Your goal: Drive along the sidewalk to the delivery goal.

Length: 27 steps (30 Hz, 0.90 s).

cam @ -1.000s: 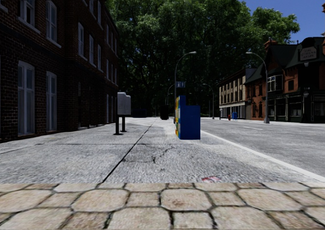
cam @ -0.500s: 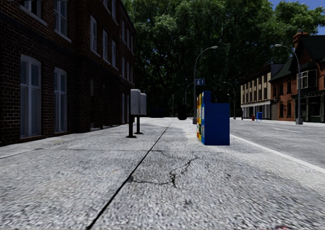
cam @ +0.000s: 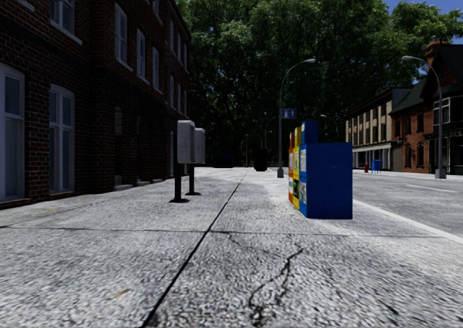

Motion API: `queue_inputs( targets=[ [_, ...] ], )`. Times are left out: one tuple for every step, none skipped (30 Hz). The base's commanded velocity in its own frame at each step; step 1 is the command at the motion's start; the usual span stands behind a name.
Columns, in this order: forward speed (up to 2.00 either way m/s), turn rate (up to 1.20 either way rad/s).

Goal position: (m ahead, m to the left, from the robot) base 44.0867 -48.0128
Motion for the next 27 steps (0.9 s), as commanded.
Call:
queue_inputs(
  targets=[
    [2.00, 0.00],
    [2.00, 0.00],
    [2.00, 0.00],
    [2.00, 0.00],
    [2.00, 0.00],
    [2.00, 0.00],
    [2.00, 0.00],
    [2.00, 0.00],
    [2.00, 0.00],
    [2.00, 0.00],
    [2.00, 0.00],
    [2.00, 0.00],
    [2.00, 0.00],
    [2.00, 0.00],
    [2.00, 0.00],
    [2.00, 0.00],
    [2.00, 0.00],
    [2.00, 0.00],
    [2.00, 0.00],
    [2.00, 0.00],
    [2.00, 0.00],
    [2.00, 0.00],
    [2.00, 0.00],
    [2.00, 0.00],
    [2.00, 0.00],
    [2.00, 0.00],
    [2.00, 0.00]
  ],
)
